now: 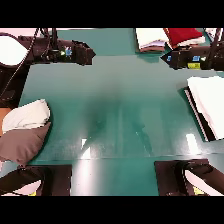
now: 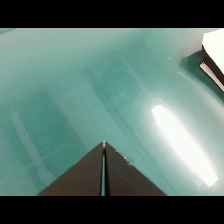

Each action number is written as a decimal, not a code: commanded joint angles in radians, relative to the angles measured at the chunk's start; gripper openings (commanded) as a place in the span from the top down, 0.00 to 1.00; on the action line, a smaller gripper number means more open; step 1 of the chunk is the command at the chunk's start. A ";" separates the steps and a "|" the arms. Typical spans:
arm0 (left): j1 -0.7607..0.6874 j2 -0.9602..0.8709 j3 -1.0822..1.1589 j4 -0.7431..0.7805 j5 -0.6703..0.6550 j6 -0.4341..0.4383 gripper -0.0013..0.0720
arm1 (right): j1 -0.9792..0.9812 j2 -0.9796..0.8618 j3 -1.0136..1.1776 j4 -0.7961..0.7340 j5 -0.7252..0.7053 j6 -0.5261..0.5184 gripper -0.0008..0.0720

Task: Fold the shirts.

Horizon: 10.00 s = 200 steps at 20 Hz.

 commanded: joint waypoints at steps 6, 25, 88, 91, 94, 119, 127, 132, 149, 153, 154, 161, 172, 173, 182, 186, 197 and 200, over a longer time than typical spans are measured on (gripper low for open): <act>0.000 0.000 0.000 0.000 0.000 0.000 0.95 | 0.005 -0.003 0.001 0.002 -0.002 0.001 0.97; 0.578 0.018 -0.395 0.545 -0.318 -0.100 0.12 | 0.005 0.001 0.001 0.001 -0.010 0.001 0.97; 0.141 -0.558 0.142 -0.117 -0.087 0.045 0.95 | -0.014 -0.171 0.502 -0.194 0.327 0.071 0.97; 0.256 -0.431 0.142 -0.034 -0.098 0.046 0.95 | -0.072 -0.220 0.493 -0.189 0.504 0.071 0.97; 0.336 -0.349 0.142 0.065 -0.124 0.046 0.95 | -0.119 -0.227 0.329 -0.190 0.505 0.069 0.97; 0.378 -0.133 0.149 0.131 -0.113 0.053 0.95 | 0.061 -0.584 0.177 0.109 0.045 -0.160 0.97; 0.378 0.459 0.149 0.174 0.014 0.053 0.95 | -0.096 -0.103 0.547 0.016 0.232 -0.156 0.97; 0.378 0.593 0.171 0.167 0.030 0.052 0.95 | -0.206 0.042 0.594 0.015 0.270 -0.085 0.97; 0.378 -0.193 -0.248 0.055 -0.110 0.131 0.95 | -0.113 -0.578 0.178 0.022 0.235 0.049 0.97; 0.397 -0.237 -0.149 0.060 -0.078 0.120 0.34 | -0.122 -0.658 0.324 0.019 0.207 0.049 0.52; 0.424 -0.237 -0.108 0.061 -0.142 0.120 0.31 | -0.129 -0.665 0.369 0.025 0.240 0.048 0.49; 0.686 -0.020 -0.360 0.042 -0.363 0.098 0.31 | -0.147 -0.498 0.330 0.030 0.442 -0.046 0.57; 0.645 0.034 -0.887 -0.191 -0.153 0.177 0.31 | -0.130 -0.255 0.037 0.158 0.349 -0.072 0.57; 0.620 0.032 -0.887 -0.196 -0.139 0.177 0.31 | -0.130 -0.254 0.038 0.161 0.347 -0.072 0.57; 0.548 0.104 -0.755 -0.181 -0.171 0.175 0.95 | -0.334 -0.209 -0.075 0.087 0.430 -0.071 0.70; 0.548 0.155 -0.740 -0.182 -0.182 0.177 0.95 | -0.576 -0.104 -0.426 0.008 0.360 -0.071 0.67; 0.548 0.155 -0.740 -0.186 -0.184 0.175 0.95 | -0.647 -0.221 -0.803 0.206 0.129 -0.175 0.42; 0.548 0.156 -0.740 -0.186 -0.187 0.174 0.95 | -0.494 -0.248 -0.735 0.208 0.084 -0.176 0.74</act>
